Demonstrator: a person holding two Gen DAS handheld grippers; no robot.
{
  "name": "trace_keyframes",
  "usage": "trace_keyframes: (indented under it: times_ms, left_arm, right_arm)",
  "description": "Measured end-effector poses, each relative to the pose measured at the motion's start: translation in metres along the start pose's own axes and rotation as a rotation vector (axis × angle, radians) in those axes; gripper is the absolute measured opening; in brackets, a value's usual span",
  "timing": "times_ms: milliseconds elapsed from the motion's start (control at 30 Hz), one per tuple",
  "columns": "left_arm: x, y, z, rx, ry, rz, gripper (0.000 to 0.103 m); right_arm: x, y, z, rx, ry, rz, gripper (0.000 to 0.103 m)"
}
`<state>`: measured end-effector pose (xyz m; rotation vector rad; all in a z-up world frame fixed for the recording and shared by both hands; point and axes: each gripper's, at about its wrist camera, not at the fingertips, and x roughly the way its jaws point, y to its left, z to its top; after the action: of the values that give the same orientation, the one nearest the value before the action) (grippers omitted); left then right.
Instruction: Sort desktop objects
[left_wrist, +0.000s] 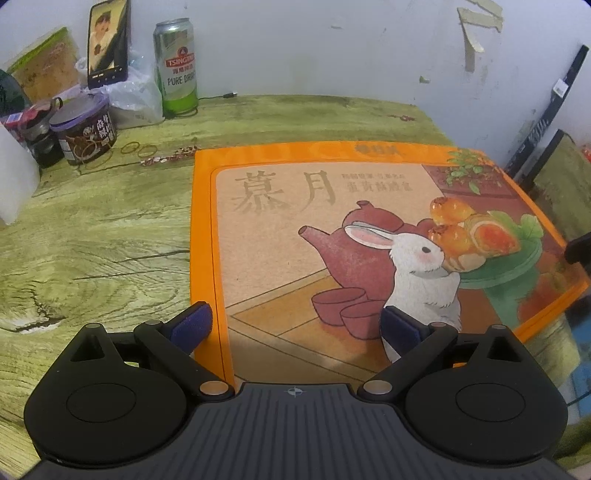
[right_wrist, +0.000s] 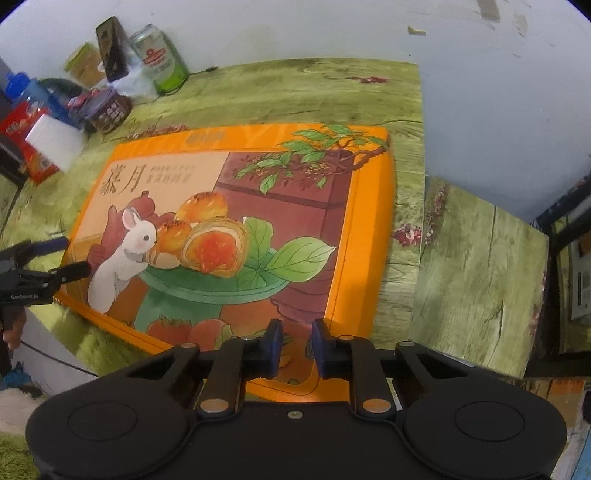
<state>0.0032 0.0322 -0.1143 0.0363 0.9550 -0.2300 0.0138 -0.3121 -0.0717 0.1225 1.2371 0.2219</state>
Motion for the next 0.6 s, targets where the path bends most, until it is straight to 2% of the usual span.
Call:
trace_keyframes:
  times_ms: [333,600]
  left_arm:
    - [0.002,-0.007,-0.003,0.062,-0.001,0.017,0.1]
    - [0.003,-0.011,-0.011,0.105,-0.036,0.021,0.103]
  right_arm:
    - [0.013,0.005,0.001,-0.033,0.045,-0.011,0.018]
    - [0.018,0.016,-0.004,-0.06,0.019,-0.06,0.018]
